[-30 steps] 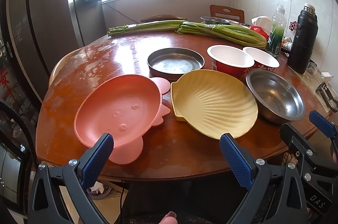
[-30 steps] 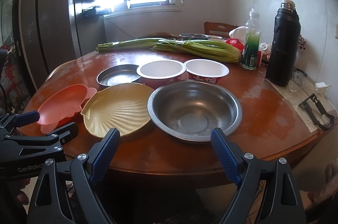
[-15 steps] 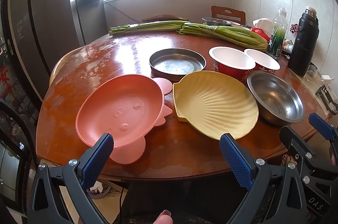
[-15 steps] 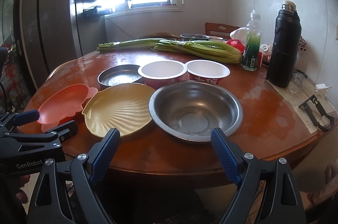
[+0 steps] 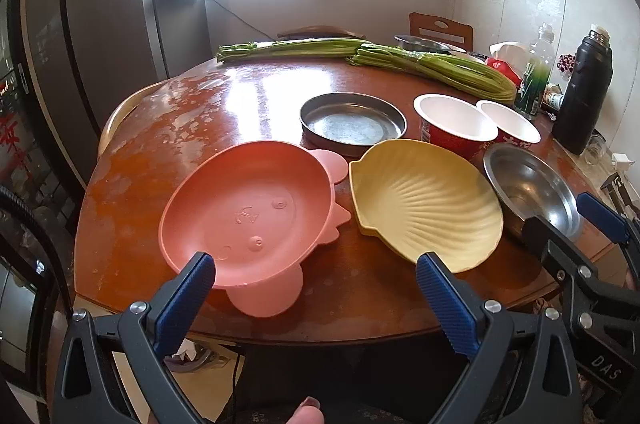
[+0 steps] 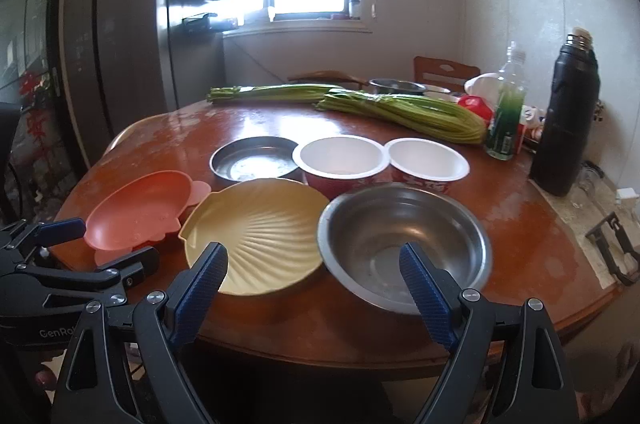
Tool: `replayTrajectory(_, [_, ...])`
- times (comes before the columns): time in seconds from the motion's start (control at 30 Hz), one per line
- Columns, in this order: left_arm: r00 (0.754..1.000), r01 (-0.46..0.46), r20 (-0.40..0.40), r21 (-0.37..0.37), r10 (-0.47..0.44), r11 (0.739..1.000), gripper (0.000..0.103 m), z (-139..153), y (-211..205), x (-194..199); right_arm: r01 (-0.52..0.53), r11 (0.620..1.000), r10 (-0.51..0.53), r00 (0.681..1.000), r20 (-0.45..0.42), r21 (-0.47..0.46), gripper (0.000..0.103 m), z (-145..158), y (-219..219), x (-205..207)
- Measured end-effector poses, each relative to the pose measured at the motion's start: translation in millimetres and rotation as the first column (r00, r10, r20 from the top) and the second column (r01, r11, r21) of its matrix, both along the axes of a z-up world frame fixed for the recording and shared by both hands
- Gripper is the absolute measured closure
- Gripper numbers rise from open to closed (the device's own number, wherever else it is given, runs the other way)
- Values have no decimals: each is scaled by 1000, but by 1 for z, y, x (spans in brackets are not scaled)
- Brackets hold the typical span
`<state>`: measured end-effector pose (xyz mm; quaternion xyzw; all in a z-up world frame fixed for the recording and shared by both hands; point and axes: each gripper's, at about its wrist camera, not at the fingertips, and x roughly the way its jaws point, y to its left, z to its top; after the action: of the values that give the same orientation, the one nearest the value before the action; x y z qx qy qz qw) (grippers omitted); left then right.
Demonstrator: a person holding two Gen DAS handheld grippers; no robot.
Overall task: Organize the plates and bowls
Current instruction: 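Reach the left tool to the pink pig-shaped plate and grasp its rim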
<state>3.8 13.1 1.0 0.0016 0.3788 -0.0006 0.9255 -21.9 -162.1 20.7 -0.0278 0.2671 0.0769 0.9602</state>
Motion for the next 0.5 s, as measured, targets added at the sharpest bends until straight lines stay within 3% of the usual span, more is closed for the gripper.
replayTrajectory(0.23, [993, -120, -27, -54, 119, 991, 2, 1, 60, -3, -207, 978, 208, 976, -59, 25, 15, 19, 43, 46])
replayTrajectory(0.5, [983, -166, -104, -118, 154, 979, 2, -17, 101, 10, -296, 952, 284, 949, -138, -82, 15, 8, 99, 99])
